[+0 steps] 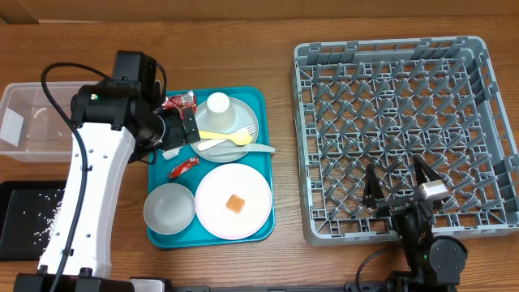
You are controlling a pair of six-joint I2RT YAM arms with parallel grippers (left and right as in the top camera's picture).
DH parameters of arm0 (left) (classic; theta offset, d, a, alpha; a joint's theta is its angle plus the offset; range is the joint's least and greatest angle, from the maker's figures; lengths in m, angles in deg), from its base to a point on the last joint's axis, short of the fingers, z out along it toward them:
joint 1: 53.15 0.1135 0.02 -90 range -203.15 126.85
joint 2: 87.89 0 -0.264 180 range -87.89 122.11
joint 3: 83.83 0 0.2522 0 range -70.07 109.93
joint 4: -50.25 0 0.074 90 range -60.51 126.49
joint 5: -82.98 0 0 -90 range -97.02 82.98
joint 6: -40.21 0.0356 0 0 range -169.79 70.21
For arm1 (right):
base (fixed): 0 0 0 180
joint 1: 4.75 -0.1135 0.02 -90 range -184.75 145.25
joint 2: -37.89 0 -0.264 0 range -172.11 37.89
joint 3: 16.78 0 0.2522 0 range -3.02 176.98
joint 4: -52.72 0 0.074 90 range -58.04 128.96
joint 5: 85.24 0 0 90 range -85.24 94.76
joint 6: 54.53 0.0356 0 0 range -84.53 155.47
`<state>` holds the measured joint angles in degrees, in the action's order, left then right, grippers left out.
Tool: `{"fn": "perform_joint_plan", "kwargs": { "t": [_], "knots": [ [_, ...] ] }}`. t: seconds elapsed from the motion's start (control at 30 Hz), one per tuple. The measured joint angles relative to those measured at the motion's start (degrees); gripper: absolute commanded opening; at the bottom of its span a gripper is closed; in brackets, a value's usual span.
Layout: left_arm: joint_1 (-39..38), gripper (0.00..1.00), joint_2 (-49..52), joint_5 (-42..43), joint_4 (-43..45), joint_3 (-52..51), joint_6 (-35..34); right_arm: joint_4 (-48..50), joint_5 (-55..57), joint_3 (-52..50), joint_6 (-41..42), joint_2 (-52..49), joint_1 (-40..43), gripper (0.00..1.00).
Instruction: Sort waste into correct bins and load items into the dishwasher rack
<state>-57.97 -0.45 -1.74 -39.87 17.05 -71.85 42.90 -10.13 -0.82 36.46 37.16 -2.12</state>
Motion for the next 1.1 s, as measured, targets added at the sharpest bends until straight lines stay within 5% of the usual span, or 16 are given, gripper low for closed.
{"fn": "perform_joint_plan", "kwargs": {
  "t": [0.27,0.77,1.1],
  "knots": [
    [0.0,1.0,0.0,-0.6,0.4,0.0,0.0,10.3,-9.3,-0.1,0.3,0.0,0.0,1.0],
    [-3.5,1.0,0.0,4.5,2.9,0.0,9.2,14.4,-8.6,0.3,7.3,0.0,0.0,1.0],
    [-3.0,1.0,0.0,-6.7,4.4,0.0,3.0,-4.1,-9.7,17.4,8.9,-3.0,0.0,1.0]
  ]
}}
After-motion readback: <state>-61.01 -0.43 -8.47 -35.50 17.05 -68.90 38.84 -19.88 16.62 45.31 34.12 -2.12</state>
